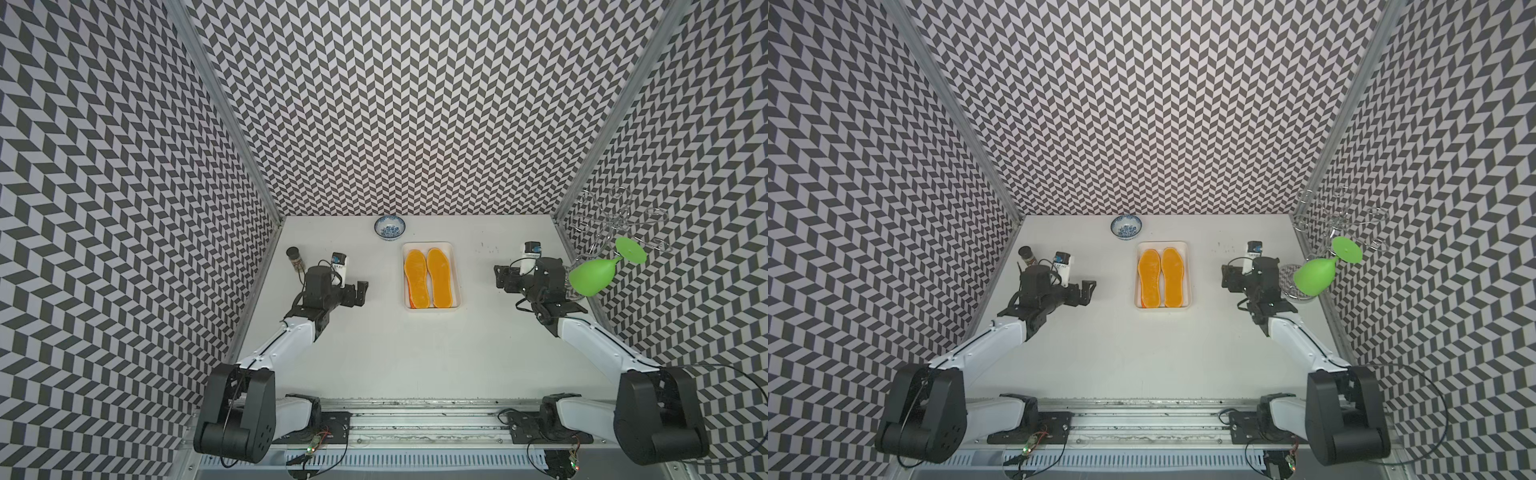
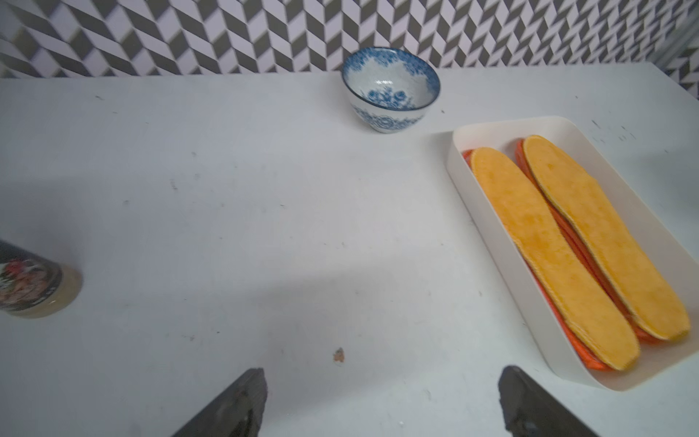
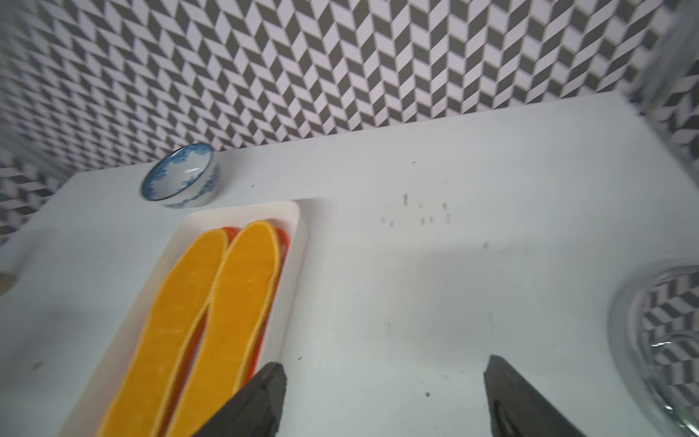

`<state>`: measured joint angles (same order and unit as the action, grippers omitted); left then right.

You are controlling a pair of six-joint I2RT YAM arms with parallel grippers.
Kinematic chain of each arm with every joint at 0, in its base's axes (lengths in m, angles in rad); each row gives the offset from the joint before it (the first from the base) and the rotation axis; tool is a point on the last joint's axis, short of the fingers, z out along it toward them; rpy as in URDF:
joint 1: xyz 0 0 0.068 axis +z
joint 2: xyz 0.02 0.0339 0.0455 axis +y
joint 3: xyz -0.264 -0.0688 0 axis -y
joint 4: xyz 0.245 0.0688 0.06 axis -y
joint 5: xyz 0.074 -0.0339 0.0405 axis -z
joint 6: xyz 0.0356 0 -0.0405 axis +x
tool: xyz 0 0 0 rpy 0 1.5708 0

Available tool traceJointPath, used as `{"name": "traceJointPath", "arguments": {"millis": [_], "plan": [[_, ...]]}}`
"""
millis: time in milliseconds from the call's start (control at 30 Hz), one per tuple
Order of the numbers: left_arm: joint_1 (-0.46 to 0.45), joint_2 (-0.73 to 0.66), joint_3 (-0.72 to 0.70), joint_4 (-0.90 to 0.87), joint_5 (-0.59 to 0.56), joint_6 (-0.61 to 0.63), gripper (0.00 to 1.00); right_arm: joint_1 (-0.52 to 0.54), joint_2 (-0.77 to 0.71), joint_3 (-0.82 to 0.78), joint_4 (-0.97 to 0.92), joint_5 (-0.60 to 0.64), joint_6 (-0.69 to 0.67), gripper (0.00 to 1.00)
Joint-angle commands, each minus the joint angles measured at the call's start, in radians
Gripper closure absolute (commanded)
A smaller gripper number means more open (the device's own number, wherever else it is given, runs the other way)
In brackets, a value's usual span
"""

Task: Put the insoles into the storage box
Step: Reset both arms

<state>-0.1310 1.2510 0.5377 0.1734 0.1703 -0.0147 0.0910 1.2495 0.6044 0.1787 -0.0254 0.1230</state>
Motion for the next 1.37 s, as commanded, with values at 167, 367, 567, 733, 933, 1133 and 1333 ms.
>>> {"name": "traceJointPath", "arguments": {"millis": [167, 367, 567, 733, 933, 1133, 1333], "plan": [[0.133, 0.066, -0.190, 0.652, -0.052, 0.020, 0.00, -0.052, 0.105, -0.167, 0.545, 0.203, -0.063, 0.04], [0.208, 0.140, -0.209, 0.757, 0.004, -0.028, 0.00, -0.058, 0.226, -0.181, 0.694, 0.219, -0.073, 0.00], [0.222, 0.161, -0.207, 0.780, 0.008, -0.023, 0.00, -0.074, 0.284, -0.158, 0.728, 0.173, -0.065, 0.00], [0.222, 0.173, -0.203, 0.799, 0.009, -0.034, 0.00, -0.074, 0.285, -0.157, 0.726, 0.156, -0.072, 0.00], [0.215, 0.167, -0.186, 0.804, 0.019, -0.021, 0.00, -0.074, 0.288, -0.151, 0.719, 0.143, -0.077, 0.00], [0.215, 0.161, -0.200, 0.829, 0.018, -0.020, 0.00, -0.073, 0.289, -0.153, 0.722, 0.132, -0.081, 0.00], [0.215, 0.170, -0.193, 0.823, 0.024, -0.018, 0.00, -0.074, 0.289, -0.147, 0.714, 0.143, -0.079, 0.00]]}}
